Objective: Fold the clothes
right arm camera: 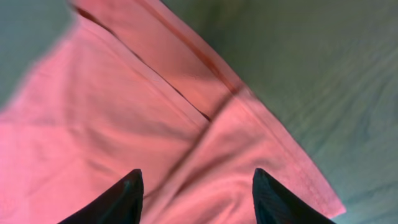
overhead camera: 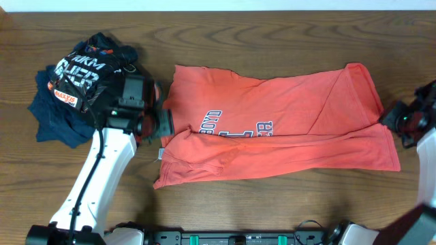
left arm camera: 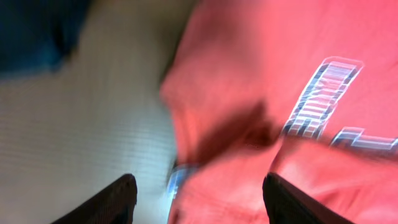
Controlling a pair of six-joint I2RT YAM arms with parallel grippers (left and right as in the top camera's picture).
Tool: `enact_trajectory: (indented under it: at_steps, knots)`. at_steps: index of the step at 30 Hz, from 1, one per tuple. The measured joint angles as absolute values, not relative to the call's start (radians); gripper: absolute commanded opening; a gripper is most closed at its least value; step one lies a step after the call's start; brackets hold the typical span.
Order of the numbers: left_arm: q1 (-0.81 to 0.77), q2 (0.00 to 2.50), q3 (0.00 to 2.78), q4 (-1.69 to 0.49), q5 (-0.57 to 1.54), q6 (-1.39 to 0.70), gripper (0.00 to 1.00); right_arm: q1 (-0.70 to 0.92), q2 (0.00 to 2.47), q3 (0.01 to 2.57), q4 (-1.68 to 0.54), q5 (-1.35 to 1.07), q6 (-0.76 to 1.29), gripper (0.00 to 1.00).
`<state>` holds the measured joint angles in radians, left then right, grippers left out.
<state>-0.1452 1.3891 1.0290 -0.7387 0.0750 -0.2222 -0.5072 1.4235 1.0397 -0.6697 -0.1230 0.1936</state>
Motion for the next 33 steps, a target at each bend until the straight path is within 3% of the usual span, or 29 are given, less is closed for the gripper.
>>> enact_trajectory:
  at_steps: [16, 33]
  knots:
    - [-0.130, 1.933, 1.590, -0.581, 0.166, -0.083, 0.69, -0.500, 1.336, 1.040, -0.701, -0.180, 0.145, 0.57]
    - [-0.088, 2.191, 1.623, -0.433, 0.264, -0.069, 0.69, -0.500, 1.336, 1.040, -0.726, -0.184, 0.125, 0.58]
